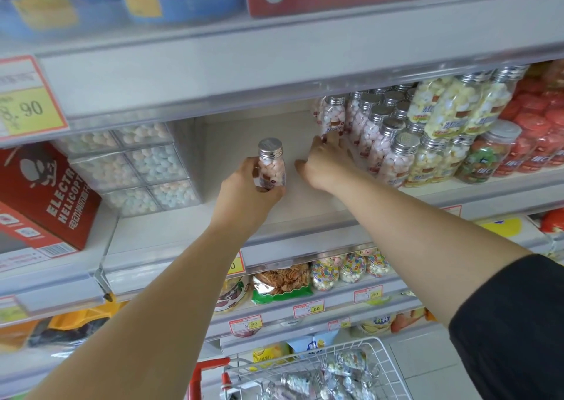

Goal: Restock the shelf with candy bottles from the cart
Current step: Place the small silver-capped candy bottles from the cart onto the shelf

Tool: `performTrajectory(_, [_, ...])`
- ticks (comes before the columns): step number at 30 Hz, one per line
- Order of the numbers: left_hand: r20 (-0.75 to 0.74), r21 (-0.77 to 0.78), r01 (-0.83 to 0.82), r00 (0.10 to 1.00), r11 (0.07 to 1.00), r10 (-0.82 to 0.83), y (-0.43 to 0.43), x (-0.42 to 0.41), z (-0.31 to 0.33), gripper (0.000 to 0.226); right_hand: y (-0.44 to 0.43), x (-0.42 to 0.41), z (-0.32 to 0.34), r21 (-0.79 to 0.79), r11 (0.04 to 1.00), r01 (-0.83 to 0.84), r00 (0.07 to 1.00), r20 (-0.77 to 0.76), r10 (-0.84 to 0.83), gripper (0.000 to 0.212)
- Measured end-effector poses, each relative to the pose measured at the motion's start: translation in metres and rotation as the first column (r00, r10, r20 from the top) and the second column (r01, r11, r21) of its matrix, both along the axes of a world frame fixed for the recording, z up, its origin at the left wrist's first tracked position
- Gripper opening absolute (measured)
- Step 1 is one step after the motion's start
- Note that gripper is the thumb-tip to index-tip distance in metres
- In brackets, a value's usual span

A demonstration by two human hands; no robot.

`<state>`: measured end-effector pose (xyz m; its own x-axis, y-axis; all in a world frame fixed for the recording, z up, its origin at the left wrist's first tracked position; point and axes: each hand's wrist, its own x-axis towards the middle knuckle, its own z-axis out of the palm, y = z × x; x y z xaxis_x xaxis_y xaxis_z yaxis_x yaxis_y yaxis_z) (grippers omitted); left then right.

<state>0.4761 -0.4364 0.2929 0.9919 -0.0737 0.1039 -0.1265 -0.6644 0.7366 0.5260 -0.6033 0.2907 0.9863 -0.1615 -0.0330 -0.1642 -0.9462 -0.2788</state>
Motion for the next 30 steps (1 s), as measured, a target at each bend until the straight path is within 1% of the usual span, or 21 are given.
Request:
performTrajectory(4, [-0.001, -0.002, 0.003, 1.000, 1.000, -0.003, 0.000, 0.000, 0.000, 0.046, -0.003, 0.004, 0.001, 0.016, 1.000, 0.010, 1.000, -0.001, -0.010, 0.073])
performTrajectory(7, [0.000, -0.003, 0.005, 1.000, 1.000, -0.005, 0.000, -0.001, 0.001, 0.046, -0.008, 0.007, 0.002, 0.046, 0.999, 0.012, 1.000, 0.013, -0.013, 0.070])
performTrajectory(12, [-0.010, -0.005, 0.027, 1.000, 1.000, -0.027, 0.000, -0.002, 0.002, 0.044, -0.010, 0.006, 0.004, 0.049, 0.999, -0.009, 1.000, 0.017, 0.008, 0.068])
performTrajectory(14, [-0.026, 0.007, 0.049, 0.998, 0.999, -0.049, 0.000, -0.002, 0.003, 0.043, -0.011, -0.004, 0.007, 0.030, 0.997, -0.072, 0.997, 0.004, 0.072, 0.062])
performTrajectory(17, [-0.047, 0.037, 0.068, 0.997, 0.997, -0.066, 0.000, 0.004, 0.005, 0.042, -0.016, -0.038, 0.011, 0.029, 0.976, -0.215, 0.976, -0.039, 0.216, 0.041])
performTrajectory(19, [-0.032, 0.060, 0.064, 0.998, 0.996, -0.062, -0.007, 0.011, 0.007, 0.040, -0.022, -0.064, 0.014, 0.003, 0.956, -0.293, 0.956, -0.029, 0.293, 0.032])
performTrajectory(24, [-0.024, 0.063, 0.082, 0.996, 0.995, -0.080, -0.049, 0.035, 0.011, 0.043, -0.048, -0.111, 0.023, -0.062, 0.920, -0.386, 0.922, -0.007, 0.386, 0.028])
performTrajectory(27, [-0.033, 0.033, 0.086, 0.996, 0.996, -0.085, -0.076, 0.048, 0.012, 0.042, -0.067, -0.126, 0.018, -0.062, 0.913, -0.402, 0.911, 0.077, 0.406, 0.026])
performTrajectory(30, [-0.024, 0.019, 0.086, 0.996, 0.996, -0.086, -0.094, 0.059, 0.011, 0.043, -0.076, -0.135, 0.010, -0.070, 0.898, -0.435, 0.892, 0.107, 0.440, 0.025])
